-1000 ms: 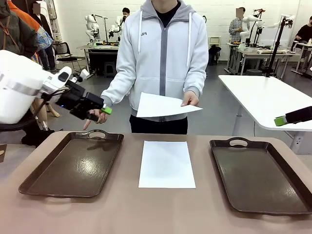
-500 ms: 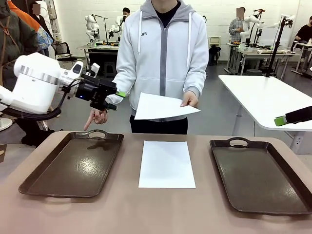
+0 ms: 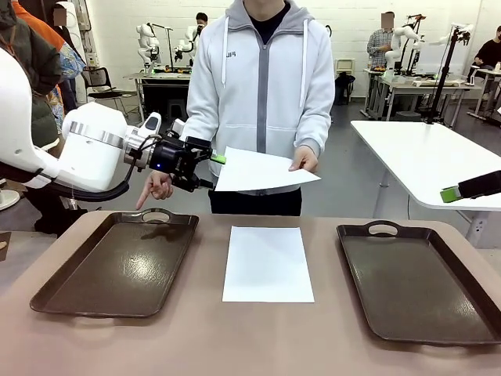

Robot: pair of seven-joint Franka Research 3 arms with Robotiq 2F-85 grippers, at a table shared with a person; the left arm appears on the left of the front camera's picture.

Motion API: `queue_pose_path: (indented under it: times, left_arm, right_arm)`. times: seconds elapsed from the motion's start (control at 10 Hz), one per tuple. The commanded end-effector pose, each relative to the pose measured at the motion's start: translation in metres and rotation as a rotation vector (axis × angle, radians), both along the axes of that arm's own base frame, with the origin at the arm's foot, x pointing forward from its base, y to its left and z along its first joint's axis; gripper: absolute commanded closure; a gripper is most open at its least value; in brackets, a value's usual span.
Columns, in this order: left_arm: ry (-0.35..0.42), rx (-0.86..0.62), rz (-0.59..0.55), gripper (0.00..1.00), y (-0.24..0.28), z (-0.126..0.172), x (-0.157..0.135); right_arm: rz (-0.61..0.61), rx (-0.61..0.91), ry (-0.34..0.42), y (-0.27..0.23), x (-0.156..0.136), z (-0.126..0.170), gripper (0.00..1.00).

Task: Sort the A4 documents.
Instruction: Receive the A4 Paper.

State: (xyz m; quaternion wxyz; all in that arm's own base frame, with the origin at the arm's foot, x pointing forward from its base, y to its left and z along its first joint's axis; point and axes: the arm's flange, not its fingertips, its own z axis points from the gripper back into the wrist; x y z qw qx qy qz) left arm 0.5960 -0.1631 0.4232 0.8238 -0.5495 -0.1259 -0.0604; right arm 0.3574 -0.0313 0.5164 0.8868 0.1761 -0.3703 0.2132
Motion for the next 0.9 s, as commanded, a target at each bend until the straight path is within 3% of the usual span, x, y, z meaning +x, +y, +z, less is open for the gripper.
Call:
queue_pose_path:
  times: [0.0, 0.8]
  left_arm:
    - [0.063, -0.102, 0.02, 0.0, 0.0, 0.003, 0.006]
    - [0.158, -0.22, -0.01, 0.0, -0.025, -0.011, -0.001]
  right_arm:
    - [0.006, 0.014, 0.003, 0.0, 0.001, -0.002, 0.0]
    - [0.006, 0.014, 0.003, 0.0, 0.001, -0.002, 0.0]
